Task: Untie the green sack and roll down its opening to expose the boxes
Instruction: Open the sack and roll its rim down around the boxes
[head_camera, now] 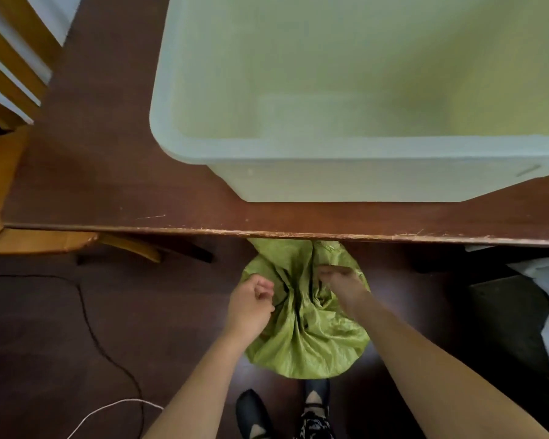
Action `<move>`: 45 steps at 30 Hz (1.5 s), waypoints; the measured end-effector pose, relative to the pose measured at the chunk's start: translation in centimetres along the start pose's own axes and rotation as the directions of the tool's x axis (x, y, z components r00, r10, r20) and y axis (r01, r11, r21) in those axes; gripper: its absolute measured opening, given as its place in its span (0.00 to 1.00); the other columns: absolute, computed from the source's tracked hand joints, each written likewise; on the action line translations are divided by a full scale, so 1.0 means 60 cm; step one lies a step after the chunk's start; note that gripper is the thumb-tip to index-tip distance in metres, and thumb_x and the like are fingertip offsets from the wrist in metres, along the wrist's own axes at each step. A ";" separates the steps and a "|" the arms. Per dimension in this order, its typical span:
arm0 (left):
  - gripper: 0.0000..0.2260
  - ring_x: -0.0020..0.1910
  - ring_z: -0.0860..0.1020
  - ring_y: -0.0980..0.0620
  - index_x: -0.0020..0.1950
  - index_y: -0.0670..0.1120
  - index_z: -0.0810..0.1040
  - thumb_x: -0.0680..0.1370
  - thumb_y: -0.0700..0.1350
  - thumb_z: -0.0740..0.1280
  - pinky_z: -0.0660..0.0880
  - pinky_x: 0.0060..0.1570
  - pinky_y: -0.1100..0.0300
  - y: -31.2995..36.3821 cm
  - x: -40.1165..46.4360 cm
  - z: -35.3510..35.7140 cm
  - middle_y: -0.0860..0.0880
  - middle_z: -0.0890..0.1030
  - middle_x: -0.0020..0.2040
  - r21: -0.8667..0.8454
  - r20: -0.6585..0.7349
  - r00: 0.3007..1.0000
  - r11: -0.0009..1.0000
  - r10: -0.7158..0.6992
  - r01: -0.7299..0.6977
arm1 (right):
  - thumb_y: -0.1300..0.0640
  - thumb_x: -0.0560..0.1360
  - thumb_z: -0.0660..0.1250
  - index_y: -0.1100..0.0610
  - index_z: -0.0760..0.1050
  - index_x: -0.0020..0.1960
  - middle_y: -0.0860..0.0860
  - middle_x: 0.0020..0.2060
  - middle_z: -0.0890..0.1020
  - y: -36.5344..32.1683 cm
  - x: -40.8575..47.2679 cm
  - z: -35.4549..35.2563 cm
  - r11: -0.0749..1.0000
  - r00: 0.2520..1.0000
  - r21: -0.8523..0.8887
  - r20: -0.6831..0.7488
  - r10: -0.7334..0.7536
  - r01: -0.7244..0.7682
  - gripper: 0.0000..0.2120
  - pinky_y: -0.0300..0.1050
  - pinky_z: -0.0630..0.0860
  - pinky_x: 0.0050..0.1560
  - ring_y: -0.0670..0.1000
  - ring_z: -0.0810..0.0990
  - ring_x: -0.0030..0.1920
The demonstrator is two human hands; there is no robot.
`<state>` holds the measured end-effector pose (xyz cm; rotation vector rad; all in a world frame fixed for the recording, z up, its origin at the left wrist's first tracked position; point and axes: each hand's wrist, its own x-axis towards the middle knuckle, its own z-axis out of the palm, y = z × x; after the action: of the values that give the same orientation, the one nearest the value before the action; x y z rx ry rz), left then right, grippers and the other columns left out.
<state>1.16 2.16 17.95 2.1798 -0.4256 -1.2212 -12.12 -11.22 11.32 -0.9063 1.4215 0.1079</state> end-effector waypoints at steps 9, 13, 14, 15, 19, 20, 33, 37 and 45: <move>0.52 0.60 0.74 0.42 0.76 0.58 0.50 0.59 0.76 0.65 0.75 0.57 0.43 0.044 -0.027 0.007 0.46 0.68 0.70 -0.569 0.179 0.874 0.678 -0.451 0.466 | 0.65 0.77 0.59 0.56 0.71 0.41 0.52 0.36 0.74 0.074 -0.133 -0.023 0.909 0.986 0.384 -0.090 -0.138 0.162 0.08 0.40 0.71 0.39 0.48 0.73 0.36; 0.21 0.49 0.77 0.44 0.65 0.50 0.69 0.74 0.50 0.70 0.76 0.52 0.46 0.038 -0.042 0.003 0.44 0.76 0.61 -0.570 0.169 0.867 0.671 -0.469 0.474 | 0.54 0.80 0.57 0.56 0.75 0.54 0.53 0.43 0.79 0.090 -0.159 -0.027 0.936 0.991 0.335 -0.106 -0.080 0.111 0.10 0.43 0.74 0.44 0.47 0.78 0.40; 0.14 0.49 0.77 0.44 0.62 0.49 0.71 0.77 0.45 0.67 0.77 0.52 0.45 0.037 -0.046 0.000 0.43 0.77 0.60 -0.590 0.163 0.874 0.665 -0.457 0.458 | 0.48 0.81 0.56 0.58 0.76 0.56 0.54 0.43 0.82 0.090 -0.168 -0.026 0.929 0.997 0.363 -0.070 -0.046 0.068 0.17 0.45 0.76 0.45 0.50 0.80 0.42; 0.11 0.49 0.78 0.43 0.60 0.48 0.72 0.78 0.41 0.64 0.77 0.51 0.45 0.037 -0.050 -0.003 0.42 0.78 0.58 -0.611 0.162 0.880 0.656 -0.446 0.444 | 0.39 0.79 0.55 0.56 0.77 0.56 0.55 0.46 0.84 0.090 -0.177 -0.025 0.923 1.000 0.384 -0.011 -0.025 0.027 0.23 0.49 0.78 0.49 0.54 0.82 0.46; 0.11 0.49 0.78 0.41 0.57 0.41 0.73 0.77 0.34 0.58 0.76 0.50 0.44 0.050 -0.080 -0.017 0.40 0.77 0.47 -0.637 0.222 0.881 0.622 -0.418 0.456 | 0.29 0.65 0.67 0.47 0.74 0.61 0.45 0.58 0.80 0.096 -0.209 -0.003 0.973 0.996 0.215 0.017 -0.082 0.077 0.32 0.48 0.70 0.66 0.49 0.77 0.60; 0.11 0.53 0.78 0.40 0.57 0.40 0.74 0.77 0.35 0.58 0.76 0.54 0.43 0.051 -0.090 -0.020 0.39 0.79 0.49 -0.640 0.269 0.885 0.616 -0.380 0.459 | 0.36 0.68 0.70 0.46 0.72 0.61 0.44 0.57 0.79 0.099 -0.216 0.005 0.984 0.994 0.142 -0.003 -0.113 0.113 0.27 0.45 0.72 0.63 0.48 0.77 0.59; 0.45 0.54 0.80 0.40 0.71 0.45 0.65 0.65 0.76 0.61 0.75 0.56 0.43 -0.035 -0.131 -0.113 0.40 0.78 0.58 -0.652 0.192 0.903 0.638 -0.383 0.409 | 0.65 0.77 0.61 0.52 0.79 0.49 0.54 0.45 0.83 0.117 -0.265 -0.016 0.934 0.853 -0.070 -0.387 -0.349 0.350 0.11 0.47 0.78 0.49 0.56 0.81 0.49; 0.47 0.57 0.78 0.43 0.72 0.54 0.61 0.58 0.65 0.77 0.76 0.57 0.42 -0.010 -0.093 -0.098 0.46 0.76 0.62 -0.667 0.107 0.950 0.687 -0.293 0.287 | 0.67 0.74 0.61 0.53 0.80 0.45 0.54 0.39 0.83 0.118 -0.272 -0.057 0.880 0.848 -0.363 -0.315 -0.427 0.308 0.12 0.42 0.76 0.39 0.56 0.82 0.44; 0.13 0.47 0.81 0.45 0.58 0.41 0.76 0.76 0.31 0.62 0.79 0.49 0.51 -0.051 -0.172 0.006 0.42 0.82 0.50 -0.578 0.219 0.923 0.720 -0.316 0.384 | 0.32 0.53 0.73 0.43 0.54 0.73 0.52 0.68 0.66 0.105 -0.260 -0.083 0.942 0.866 0.317 -0.496 0.066 0.110 0.54 0.65 0.70 0.64 0.57 0.70 0.66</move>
<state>-4.61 9.94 22.64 1.6579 0.3462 -1.4291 -22.81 -3.04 22.53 -0.6861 1.8414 -0.4120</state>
